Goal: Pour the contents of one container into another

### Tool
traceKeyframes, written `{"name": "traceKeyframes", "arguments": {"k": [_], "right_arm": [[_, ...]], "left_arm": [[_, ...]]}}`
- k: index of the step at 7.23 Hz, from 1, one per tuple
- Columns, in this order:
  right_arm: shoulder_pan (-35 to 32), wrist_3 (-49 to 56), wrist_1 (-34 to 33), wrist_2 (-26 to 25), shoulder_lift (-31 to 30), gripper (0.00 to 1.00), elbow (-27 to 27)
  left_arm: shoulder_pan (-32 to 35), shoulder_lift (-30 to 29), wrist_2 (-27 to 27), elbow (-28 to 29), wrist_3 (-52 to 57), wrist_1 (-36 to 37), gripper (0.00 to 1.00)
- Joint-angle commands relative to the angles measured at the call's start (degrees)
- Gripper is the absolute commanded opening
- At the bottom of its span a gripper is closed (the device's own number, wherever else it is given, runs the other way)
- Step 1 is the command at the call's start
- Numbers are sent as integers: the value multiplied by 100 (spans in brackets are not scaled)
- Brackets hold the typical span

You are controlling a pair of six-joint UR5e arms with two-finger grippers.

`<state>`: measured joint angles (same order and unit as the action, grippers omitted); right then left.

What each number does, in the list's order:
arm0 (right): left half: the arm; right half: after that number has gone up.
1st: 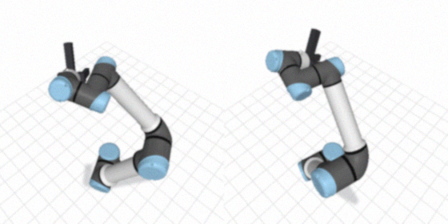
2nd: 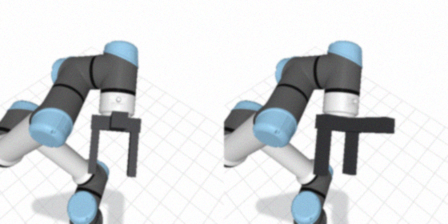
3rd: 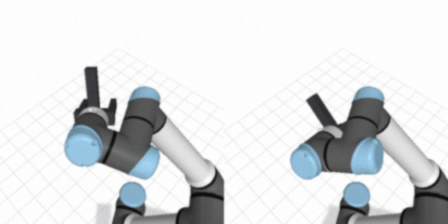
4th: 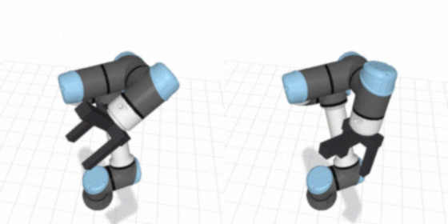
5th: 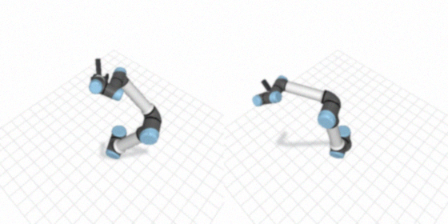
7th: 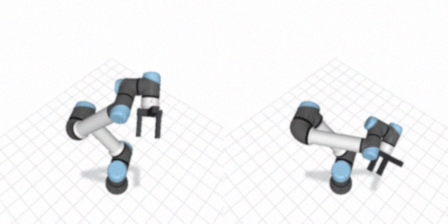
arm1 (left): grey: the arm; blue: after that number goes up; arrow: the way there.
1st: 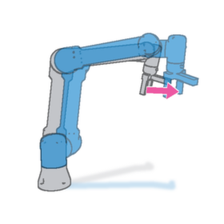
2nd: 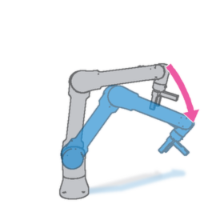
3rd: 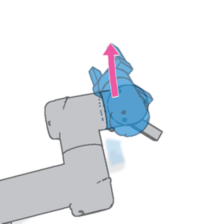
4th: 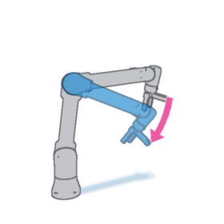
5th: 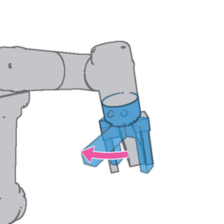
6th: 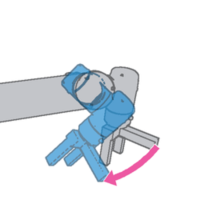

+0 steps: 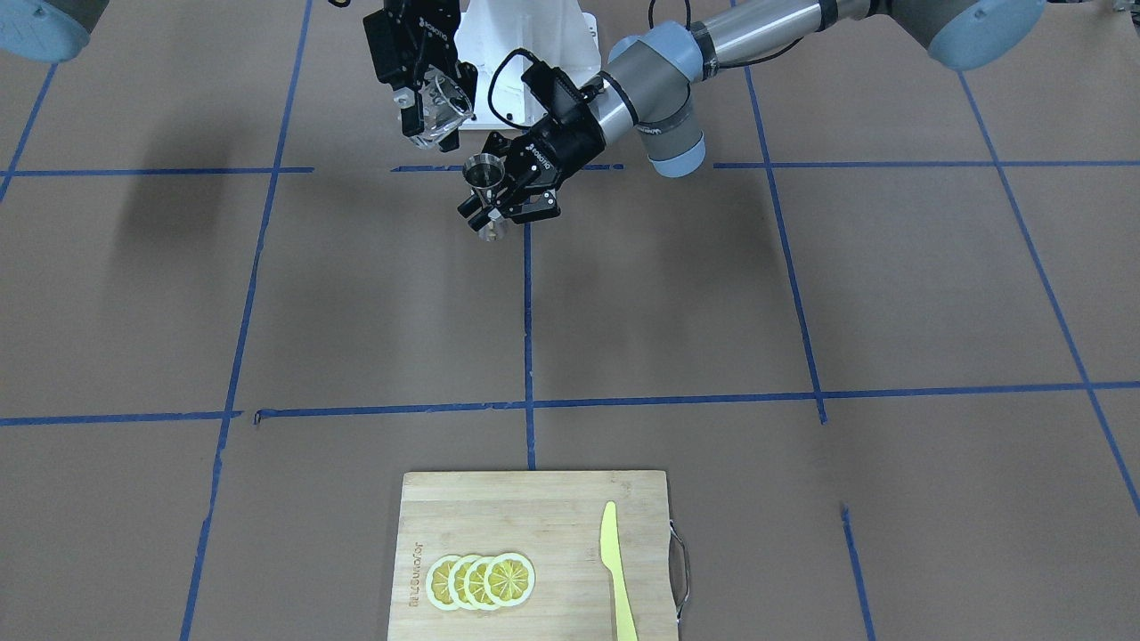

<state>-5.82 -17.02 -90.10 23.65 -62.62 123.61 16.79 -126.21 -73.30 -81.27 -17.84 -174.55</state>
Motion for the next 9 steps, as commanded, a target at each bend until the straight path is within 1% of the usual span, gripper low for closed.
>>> {"name": "traceKeyframes", "arguments": {"k": [1,2,3,4,5,6,7,8,9], "right_arm": [[-7,-415,70,43,13,0,14],[-33,-451,411,78,-31,0,14],[-42,-782,492,87,-83,0,14],[-42,-1472,493,148,-154,0,23],[-51,-1940,502,279,-198,0,119],[-60,-2424,502,498,-485,0,294],[-69,-2837,772,622,-723,0,356],[-69,-2937,1288,632,-1030,0,357],[-69,-3121,1606,641,-1294,0,348]], "left_arm": [[0,0,9,-3,0,0,0],[18,9,18,-3,0,0,0],[35,17,35,-12,9,9,0],[131,35,36,-12,9,18,0],[245,122,36,-108,-17,18,0],[298,358,27,-300,-26,18,0],[325,456,27,-459,-44,52,0],[360,500,35,-504,-201,53,0],[369,736,70,-670,-420,53,0]]}}
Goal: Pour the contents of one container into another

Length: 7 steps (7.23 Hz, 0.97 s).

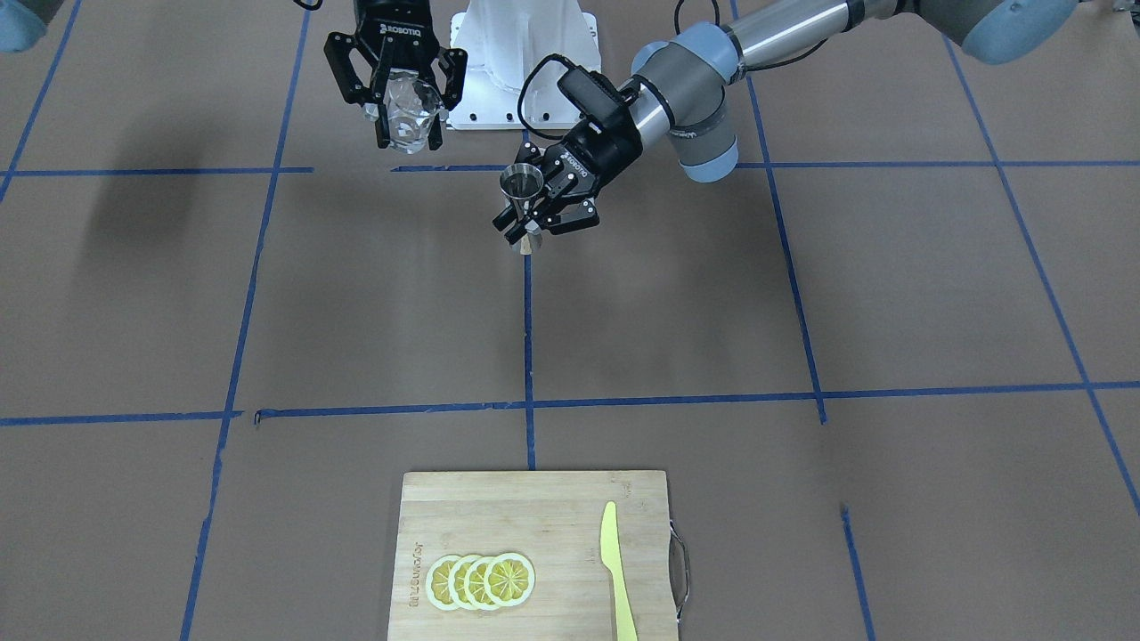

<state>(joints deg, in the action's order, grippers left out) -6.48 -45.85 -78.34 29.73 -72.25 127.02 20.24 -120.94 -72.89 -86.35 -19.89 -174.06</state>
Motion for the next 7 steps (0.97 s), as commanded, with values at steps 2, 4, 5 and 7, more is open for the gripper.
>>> {"name": "traceKeyframes", "arguments": {"k": [2,4,5,7], "right_arm": [[-64,-967,486,102,-578,0,7],[-186,-1312,949,164,-999,0,-19],[-292,-1321,1100,295,-1132,0,-36],[-442,-1330,1128,314,-1204,0,-360]], "left_arm": [[76,886,284,-619,-375,-22,0],[103,1385,713,-908,-1076,-84,0],[103,1981,897,-1223,-1183,-84,0],[95,2853,1984,-1323,-1491,-493,0]]}}
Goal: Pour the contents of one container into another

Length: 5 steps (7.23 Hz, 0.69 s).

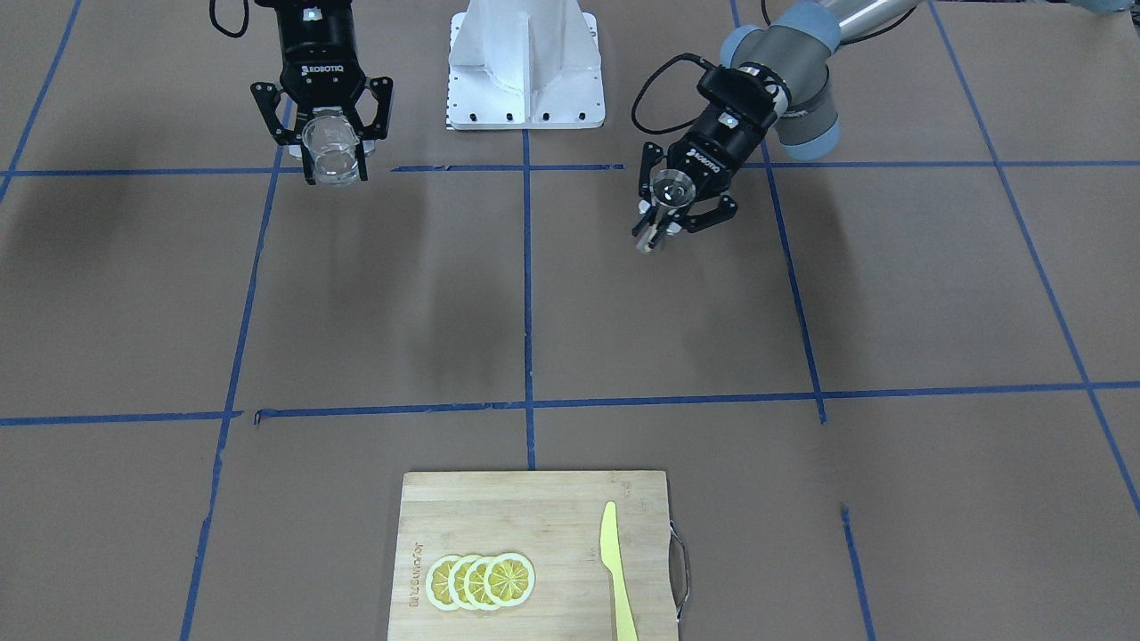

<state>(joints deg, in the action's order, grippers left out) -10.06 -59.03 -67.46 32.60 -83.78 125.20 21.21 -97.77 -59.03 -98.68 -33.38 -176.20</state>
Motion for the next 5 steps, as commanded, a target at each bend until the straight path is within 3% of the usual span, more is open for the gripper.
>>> {"name": "traceKeyframes", "arguments": {"k": [1,2,3,5], "right_arm": [[-136,-30,48,27,-33,0,-276],[-145,-422,501,27,-33,0,-486],[-145,-521,1454,27,-76,0,-1010],[-232,-513,1894,298,-313,0,-1138]], "left_arm": [[-3,861,1221,-81,-212,-658,0],[-3,1160,1445,-64,-622,-801,0],[-21,1476,1821,6,-1461,-811,0],[-108,2118,2209,77,-2144,-811,0]]}}
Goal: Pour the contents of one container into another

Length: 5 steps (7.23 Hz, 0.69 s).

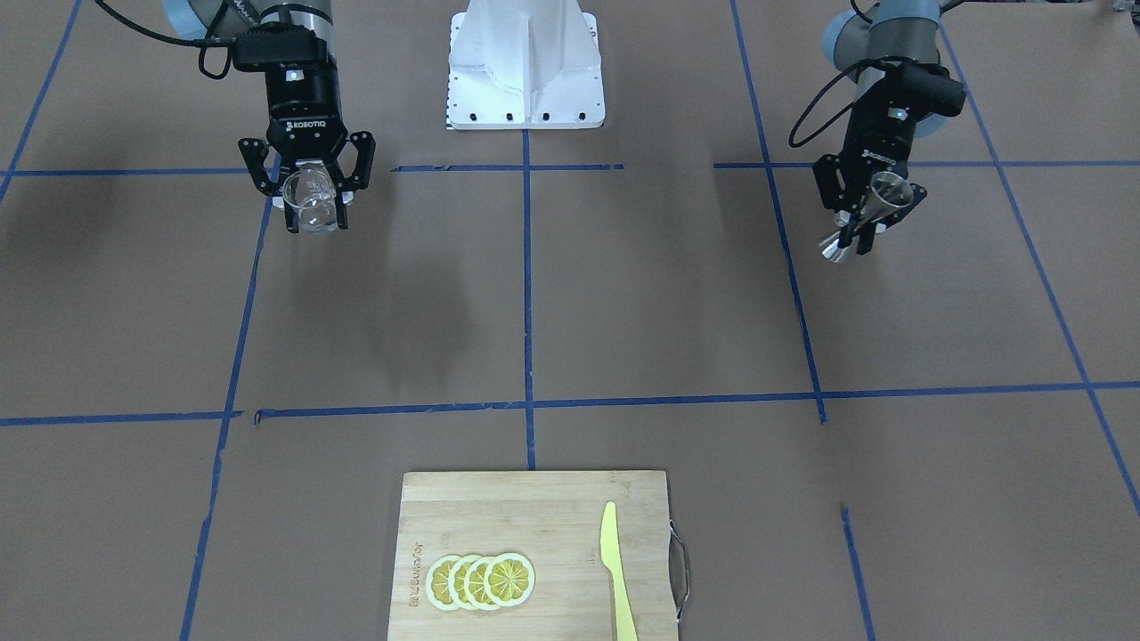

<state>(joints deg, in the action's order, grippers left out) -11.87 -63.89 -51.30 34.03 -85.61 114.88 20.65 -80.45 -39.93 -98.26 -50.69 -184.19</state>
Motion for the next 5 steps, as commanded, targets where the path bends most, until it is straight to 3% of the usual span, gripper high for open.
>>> {"name": "traceKeyframes", "arguments": {"k": [1,3,5], "right_arm": [[-70,-36,270,165,-140,0,-124],[-88,-36,270,165,-140,0,-133],[-88,-45,270,165,-131,0,-150]], "left_arm": [[-105,546,275,43,-563,-12,0],[-368,627,449,463,-845,14,0],[-702,636,985,780,-1020,49,0]]}}
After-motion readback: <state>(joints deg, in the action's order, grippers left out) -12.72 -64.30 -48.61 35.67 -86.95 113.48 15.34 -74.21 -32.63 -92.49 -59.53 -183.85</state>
